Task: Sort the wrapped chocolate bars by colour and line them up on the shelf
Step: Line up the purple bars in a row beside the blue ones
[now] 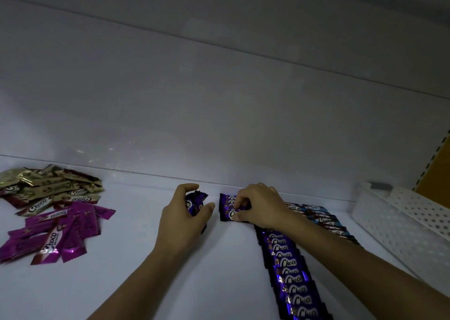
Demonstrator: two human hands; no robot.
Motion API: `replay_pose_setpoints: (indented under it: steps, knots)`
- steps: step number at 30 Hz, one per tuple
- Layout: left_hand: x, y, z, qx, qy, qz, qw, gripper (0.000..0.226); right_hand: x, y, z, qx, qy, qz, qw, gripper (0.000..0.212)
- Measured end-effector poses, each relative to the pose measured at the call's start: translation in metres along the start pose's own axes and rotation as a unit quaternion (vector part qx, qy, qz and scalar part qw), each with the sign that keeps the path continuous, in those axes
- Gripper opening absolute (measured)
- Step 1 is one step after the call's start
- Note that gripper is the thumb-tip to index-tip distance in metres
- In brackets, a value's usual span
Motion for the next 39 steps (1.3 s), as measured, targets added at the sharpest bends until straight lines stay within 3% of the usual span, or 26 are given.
replay_pose_setpoints:
  steps: [2, 5, 7, 10, 15, 18, 22, 25, 30, 32, 35, 37, 39]
  knots:
    - [-0.002, 0.000, 0.000, 0.004, 0.005, -0.010, 1.000, 0.039, -0.001, -0.005, 0.003, -0.026, -0.007, -0.021, 0.999, 0.028]
    - [-0.007, 0.002, 0.001, 0.013, 0.011, -0.023, 1.000, 0.044, 0.004, -0.021, 0.012, -0.079, -0.049, -0.182, 0.979, 0.012]
    - [-0.010, 0.007, 0.002, 0.029, 0.022, -0.032, 0.999, 0.051, 0.022, -0.015, 0.016, -0.031, -0.093, -0.283, 0.954, 0.007]
    - [-0.016, 0.013, 0.003, 0.059, 0.042, -0.046, 0.996, 0.059, 0.048, 0.003, 0.020, 0.051, -0.119, -0.328, 0.936, 0.011]
    - [-0.024, 0.018, 0.006, 0.083, 0.072, -0.067, 0.992, 0.067, 0.051, 0.006, 0.027, 0.029, -0.092, -0.369, 0.925, 0.016]
    - [-0.035, 0.026, 0.010, 0.103, 0.109, -0.083, 0.985, 0.060, 0.048, 0.003, 0.036, 0.006, -0.090, -0.429, 0.899, 0.014]
    - [-0.046, 0.033, 0.013, 0.119, 0.155, -0.062, 0.979, 0.032, 0.032, -0.006, 0.046, -0.011, -0.064, -0.561, 0.825, 0.010]
    - [-0.053, 0.037, 0.018, 0.130, 0.180, -0.074, 0.972, 0.008, 0.028, -0.009, 0.051, 0.017, -0.064, -0.583, 0.810, 0.016]
    - [-0.058, 0.034, 0.020, 0.125, 0.186, -0.061, 0.973, 0.012, 0.016, -0.011, 0.054, 0.018, -0.048, -0.572, 0.819, 0.010]
    - [-0.061, 0.027, 0.021, 0.088, 0.207, -0.130, 0.966, 0.007, 0.014, -0.007, 0.055, 0.035, -0.053, -0.588, 0.806, 0.010]
    - [-0.073, 0.018, 0.028, 0.016, 0.247, -0.245, 0.937, 0.013, 0.015, 0.000, 0.057, 0.071, -0.062, -0.637, 0.765, 0.027]
    - [-0.084, 0.020, 0.035, 0.001, 0.287, -0.288, 0.914, 0.013, 0.013, -0.001, 0.058, 0.081, -0.058, -0.611, 0.786, 0.018]
    - [-0.089, 0.023, 0.038, 0.001, 0.309, -0.305, 0.901, 0.018, 0.015, -0.001, 0.058, 0.107, -0.051, -0.572, 0.812, 0.023]
Point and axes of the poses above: each hand's wrist, its own z-axis away from the middle knuckle, its own y-axis out of the palm, x = y × z, the point moved 10 cm from there along -z, towards the middle knuckle, and after that the axes turned 14 degrees about x, right-handed, at the moved point
